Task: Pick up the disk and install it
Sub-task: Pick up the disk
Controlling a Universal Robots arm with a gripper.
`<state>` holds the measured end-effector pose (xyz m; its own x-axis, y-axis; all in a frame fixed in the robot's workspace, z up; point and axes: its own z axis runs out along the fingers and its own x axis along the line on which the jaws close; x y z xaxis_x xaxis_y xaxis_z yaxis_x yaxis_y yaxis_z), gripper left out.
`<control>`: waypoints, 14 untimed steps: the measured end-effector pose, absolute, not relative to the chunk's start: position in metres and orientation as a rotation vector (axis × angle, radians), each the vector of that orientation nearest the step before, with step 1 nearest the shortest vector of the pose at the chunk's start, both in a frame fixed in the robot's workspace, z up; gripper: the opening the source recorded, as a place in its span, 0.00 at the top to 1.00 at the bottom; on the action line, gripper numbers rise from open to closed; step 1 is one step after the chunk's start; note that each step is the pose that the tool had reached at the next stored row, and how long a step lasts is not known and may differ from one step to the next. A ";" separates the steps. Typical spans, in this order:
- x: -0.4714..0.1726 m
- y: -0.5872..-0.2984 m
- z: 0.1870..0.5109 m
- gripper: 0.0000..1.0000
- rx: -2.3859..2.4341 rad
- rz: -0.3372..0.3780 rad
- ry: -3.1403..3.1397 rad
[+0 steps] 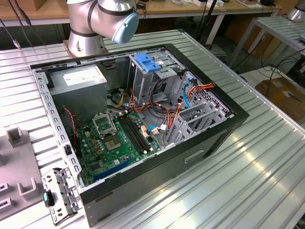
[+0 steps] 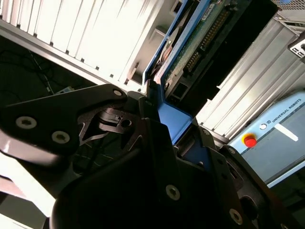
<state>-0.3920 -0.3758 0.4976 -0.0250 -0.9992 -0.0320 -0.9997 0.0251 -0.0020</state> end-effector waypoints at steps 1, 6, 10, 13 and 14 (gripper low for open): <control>-0.391 -0.377 0.498 0.63 -2.176 0.033 2.232; -0.377 -0.383 0.498 0.63 -2.177 0.034 2.232; -0.362 -0.386 0.498 0.63 -2.177 0.035 2.233; -0.352 -0.387 0.498 0.63 -2.178 0.036 2.233; -0.349 -0.387 0.498 0.63 -2.178 0.036 2.233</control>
<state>-0.3490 -0.3873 0.4976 -0.0252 -0.9992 -0.0320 -0.9997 0.0252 0.0012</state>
